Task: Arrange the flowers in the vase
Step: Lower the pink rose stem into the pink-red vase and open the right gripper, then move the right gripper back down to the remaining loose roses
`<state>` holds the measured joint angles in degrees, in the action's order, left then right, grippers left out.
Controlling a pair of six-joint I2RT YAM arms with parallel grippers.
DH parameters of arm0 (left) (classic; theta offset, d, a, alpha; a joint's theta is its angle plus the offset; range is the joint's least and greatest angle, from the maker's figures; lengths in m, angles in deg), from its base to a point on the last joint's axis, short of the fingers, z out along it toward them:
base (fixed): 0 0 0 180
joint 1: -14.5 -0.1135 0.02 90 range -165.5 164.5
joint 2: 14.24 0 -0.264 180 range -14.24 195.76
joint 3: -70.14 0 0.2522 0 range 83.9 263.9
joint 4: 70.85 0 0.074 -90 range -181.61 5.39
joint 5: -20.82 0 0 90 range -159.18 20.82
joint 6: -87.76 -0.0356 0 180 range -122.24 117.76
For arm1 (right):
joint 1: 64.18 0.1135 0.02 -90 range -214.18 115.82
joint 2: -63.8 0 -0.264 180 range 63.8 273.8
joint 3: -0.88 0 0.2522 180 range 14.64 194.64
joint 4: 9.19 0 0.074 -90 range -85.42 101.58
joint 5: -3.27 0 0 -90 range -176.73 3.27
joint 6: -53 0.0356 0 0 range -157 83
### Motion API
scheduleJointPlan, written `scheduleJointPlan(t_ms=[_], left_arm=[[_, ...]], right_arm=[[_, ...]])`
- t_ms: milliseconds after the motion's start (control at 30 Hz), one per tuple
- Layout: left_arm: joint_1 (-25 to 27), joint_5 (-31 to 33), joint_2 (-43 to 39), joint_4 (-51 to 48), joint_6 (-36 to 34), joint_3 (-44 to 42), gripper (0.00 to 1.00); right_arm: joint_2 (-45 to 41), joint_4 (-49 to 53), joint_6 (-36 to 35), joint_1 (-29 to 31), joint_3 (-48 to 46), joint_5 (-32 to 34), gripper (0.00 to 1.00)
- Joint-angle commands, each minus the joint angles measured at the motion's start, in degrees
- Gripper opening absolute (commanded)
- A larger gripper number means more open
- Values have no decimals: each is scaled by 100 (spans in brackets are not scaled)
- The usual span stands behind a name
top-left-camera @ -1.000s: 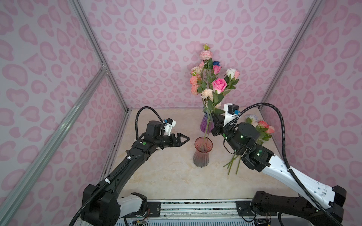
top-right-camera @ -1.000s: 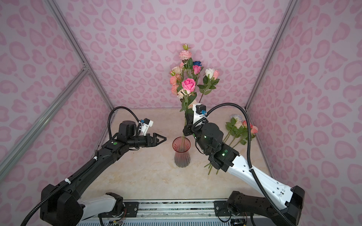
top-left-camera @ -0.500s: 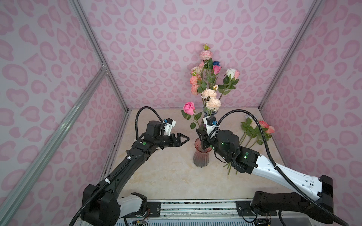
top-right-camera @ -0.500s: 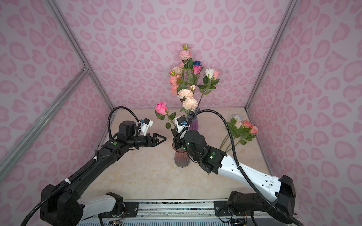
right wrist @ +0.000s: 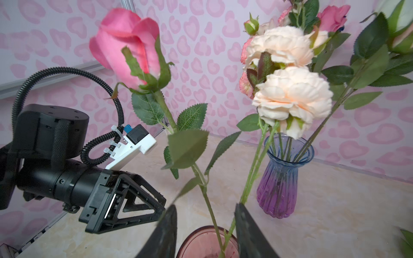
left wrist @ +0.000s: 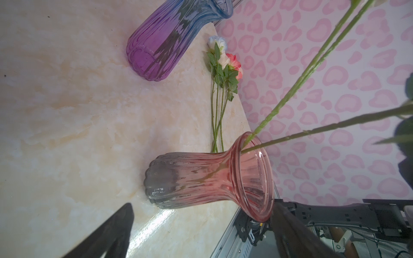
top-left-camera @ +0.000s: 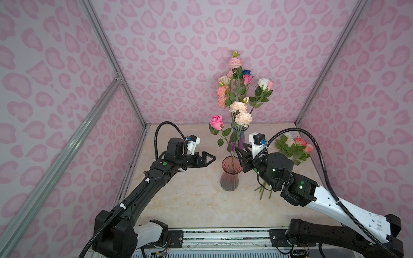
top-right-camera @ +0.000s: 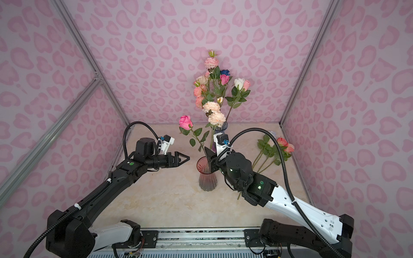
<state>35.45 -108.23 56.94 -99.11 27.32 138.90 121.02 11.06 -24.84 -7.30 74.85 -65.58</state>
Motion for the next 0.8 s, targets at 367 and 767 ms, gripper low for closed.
scheduleJointPlan(t_ms=[367,767], left_arm=[[-12,501,-446,-51,-119,39,97],[-11,468,-480,-51,-45,28,97]], right_arm=[[91,2594,1531,-4527,190,-1283,38],[3446,2050,1868,-6200,364,-2118,25]])
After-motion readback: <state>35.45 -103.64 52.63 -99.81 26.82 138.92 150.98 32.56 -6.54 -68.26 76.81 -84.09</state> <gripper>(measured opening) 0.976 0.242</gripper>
